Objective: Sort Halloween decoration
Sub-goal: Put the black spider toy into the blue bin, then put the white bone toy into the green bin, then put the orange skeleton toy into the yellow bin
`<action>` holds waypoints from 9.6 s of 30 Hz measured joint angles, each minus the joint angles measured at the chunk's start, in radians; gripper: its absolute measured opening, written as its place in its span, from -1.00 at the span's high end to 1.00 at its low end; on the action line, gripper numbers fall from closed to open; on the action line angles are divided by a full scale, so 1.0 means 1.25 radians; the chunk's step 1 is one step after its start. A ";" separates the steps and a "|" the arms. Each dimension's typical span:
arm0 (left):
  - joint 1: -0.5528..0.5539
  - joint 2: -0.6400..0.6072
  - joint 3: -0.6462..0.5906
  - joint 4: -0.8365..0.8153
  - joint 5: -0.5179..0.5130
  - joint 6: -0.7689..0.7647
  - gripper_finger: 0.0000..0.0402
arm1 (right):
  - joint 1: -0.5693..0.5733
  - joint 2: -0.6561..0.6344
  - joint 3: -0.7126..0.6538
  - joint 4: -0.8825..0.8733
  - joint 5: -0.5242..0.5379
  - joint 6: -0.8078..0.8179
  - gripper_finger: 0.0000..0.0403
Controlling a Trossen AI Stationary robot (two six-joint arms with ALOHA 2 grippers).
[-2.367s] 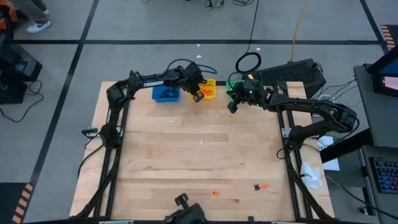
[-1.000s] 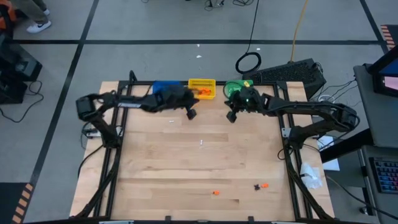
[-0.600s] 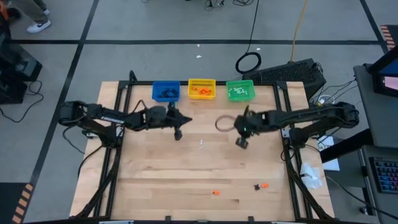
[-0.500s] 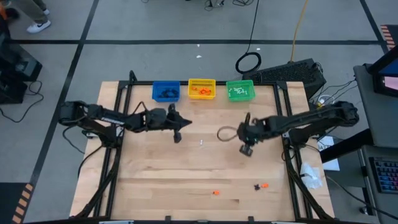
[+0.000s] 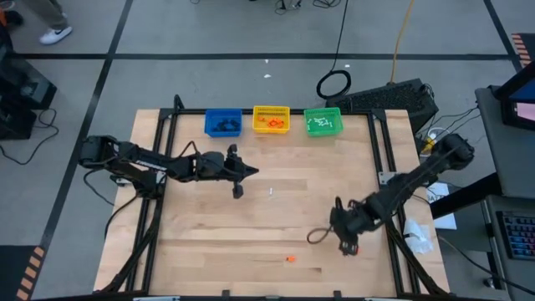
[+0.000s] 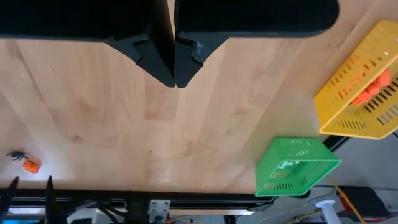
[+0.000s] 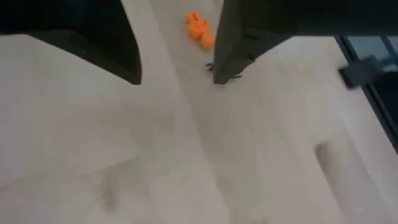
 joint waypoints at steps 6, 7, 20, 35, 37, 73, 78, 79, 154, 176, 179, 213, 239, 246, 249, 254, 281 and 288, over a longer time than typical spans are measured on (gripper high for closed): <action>0.000 0.000 0.000 0.000 0.000 0.000 1.00 | 0.063 0.080 0.000 0.039 -0.002 0.014 -0.10; 0.000 0.000 0.000 -0.001 0.000 0.000 1.00 | 0.070 0.094 0.000 0.051 -0.005 0.015 -0.11; 0.000 0.000 0.000 -0.004 -0.002 0.000 1.00 | 0.138 0.207 0.004 0.122 0.007 -0.008 -0.11; 0.014 0.000 0.000 -0.086 -0.078 0.015 1.00 | 0.122 0.255 0.002 0.039 0.008 -0.099 0.11; 0.014 0.000 0.000 -0.086 -0.078 0.015 1.00 | 0.112 0.255 0.002 0.042 0.007 -0.105 0.20; -0.041 -0.131 -0.259 0.147 -0.096 -0.069 1.00 | -0.276 0.159 0.030 0.538 0.367 -0.501 1.00; -0.053 -0.199 -0.303 0.150 -0.116 -0.069 1.00 | -0.391 0.188 0.035 0.734 0.364 -0.577 1.00; -0.055 -0.212 -0.311 0.152 -0.117 -0.069 1.00 | -0.416 0.200 0.045 0.753 0.353 -0.595 1.00; -0.059 -0.285 -0.351 0.101 -0.115 -0.048 1.00 | -0.551 0.666 0.881 -0.287 -0.031 -1.306 0.42; -0.059 -0.285 -0.351 0.101 -0.115 -0.048 1.00 | -0.527 0.666 0.685 -0.032 -0.030 -1.430 0.43; -0.059 -0.285 -0.351 0.101 -0.115 -0.048 1.00 | -0.527 0.669 0.680 -0.022 -0.030 -1.428 0.47; -0.059 -0.285 -0.351 0.101 -0.115 -0.049 1.00 | -0.607 0.655 0.677 -0.153 0.031 -0.940 0.99; -0.061 -0.285 -0.351 0.098 -0.115 -0.070 1.00 | -1.031 0.483 0.665 -0.211 0.098 -0.912 1.00; -0.061 -0.285 -0.351 0.098 -0.113 -0.071 1.00 | -1.143 0.500 0.559 -0.102 0.079 -0.908 1.00; -0.061 -0.285 -0.351 0.098 -0.111 -0.071 1.00 | -1.159 0.501 0.525 -0.089 0.052 -0.907 1.00; -0.061 -0.285 -0.351 0.098 -0.094 -0.088 1.00 | -1.161 0.501 0.506 -0.098 0.056 -0.908 0.94; -0.201 0.198 0.065 0.099 0.061 -0.048 1.00 | -1.024 -0.013 0.129 0.115 0.054 -0.835 0.94; -0.243 0.296 0.167 0.098 0.080 -0.051 1.00 | -0.965 -0.121 -0.040 0.297 0.054 -0.775 0.99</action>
